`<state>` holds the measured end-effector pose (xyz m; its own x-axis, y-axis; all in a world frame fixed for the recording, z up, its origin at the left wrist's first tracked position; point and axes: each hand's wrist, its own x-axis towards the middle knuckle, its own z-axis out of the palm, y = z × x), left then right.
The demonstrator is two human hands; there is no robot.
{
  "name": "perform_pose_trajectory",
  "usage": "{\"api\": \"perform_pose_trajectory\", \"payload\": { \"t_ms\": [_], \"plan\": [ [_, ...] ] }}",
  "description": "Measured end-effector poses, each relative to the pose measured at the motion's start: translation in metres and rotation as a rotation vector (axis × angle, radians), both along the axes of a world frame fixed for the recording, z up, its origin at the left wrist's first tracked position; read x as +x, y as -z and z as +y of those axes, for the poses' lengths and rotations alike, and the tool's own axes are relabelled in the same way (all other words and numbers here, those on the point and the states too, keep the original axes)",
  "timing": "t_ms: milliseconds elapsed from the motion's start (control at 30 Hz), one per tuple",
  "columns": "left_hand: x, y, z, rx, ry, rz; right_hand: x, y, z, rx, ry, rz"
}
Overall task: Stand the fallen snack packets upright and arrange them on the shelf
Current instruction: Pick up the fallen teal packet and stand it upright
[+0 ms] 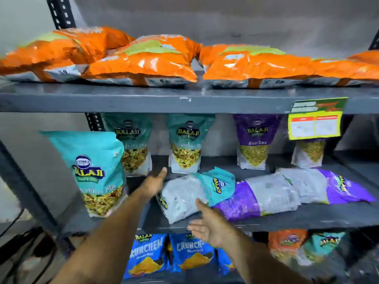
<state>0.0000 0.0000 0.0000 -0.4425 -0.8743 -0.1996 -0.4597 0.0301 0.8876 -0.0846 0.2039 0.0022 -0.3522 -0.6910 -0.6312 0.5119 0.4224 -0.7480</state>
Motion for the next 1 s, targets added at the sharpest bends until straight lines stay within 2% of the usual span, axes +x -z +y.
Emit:
{"api": "perform_pose_trajectory", "payload": {
  "t_ms": [100, 233, 300, 367, 433, 533, 633, 733, 1000],
  "plan": [
    [-0.003, 0.012, -0.001, -0.002, 0.016, 0.055, 0.002, 0.004, -0.016, -0.034, 0.128, -0.112],
    [0.011, 0.017, 0.014, -0.042, 0.076, -0.005, 0.010, 0.009, -0.020, -0.089, 0.220, -0.092],
    [0.022, 0.017, 0.027, -0.027, 0.088, 0.109, 0.015, 0.008, -0.016, -0.162, 0.238, -0.095],
    [0.035, 0.017, 0.043, 0.002, 0.089, 0.302, 0.018, 0.004, -0.011, -0.238, 0.225, -0.074],
    [0.047, 0.014, 0.055, -0.001, 0.085, 0.466, 0.017, 0.000, -0.006, -0.316, 0.200, 0.038],
    [0.058, 0.004, 0.061, 0.000, 0.066, 0.581, 0.004, -0.010, -0.007, -0.407, 0.178, 0.336],
    [0.049, -0.005, 0.051, -0.012, 0.084, 0.561, -0.022, -0.020, -0.022, -0.464, 0.075, 0.583],
    [0.036, -0.009, 0.042, -0.036, 0.122, 0.526, -0.049, -0.014, -0.044, -0.493, -0.002, 0.693],
    [0.023, 0.028, 0.036, -0.040, 0.032, 0.457, -0.077, 0.037, -0.076, -0.449, -0.121, 0.721]
  ]
}}
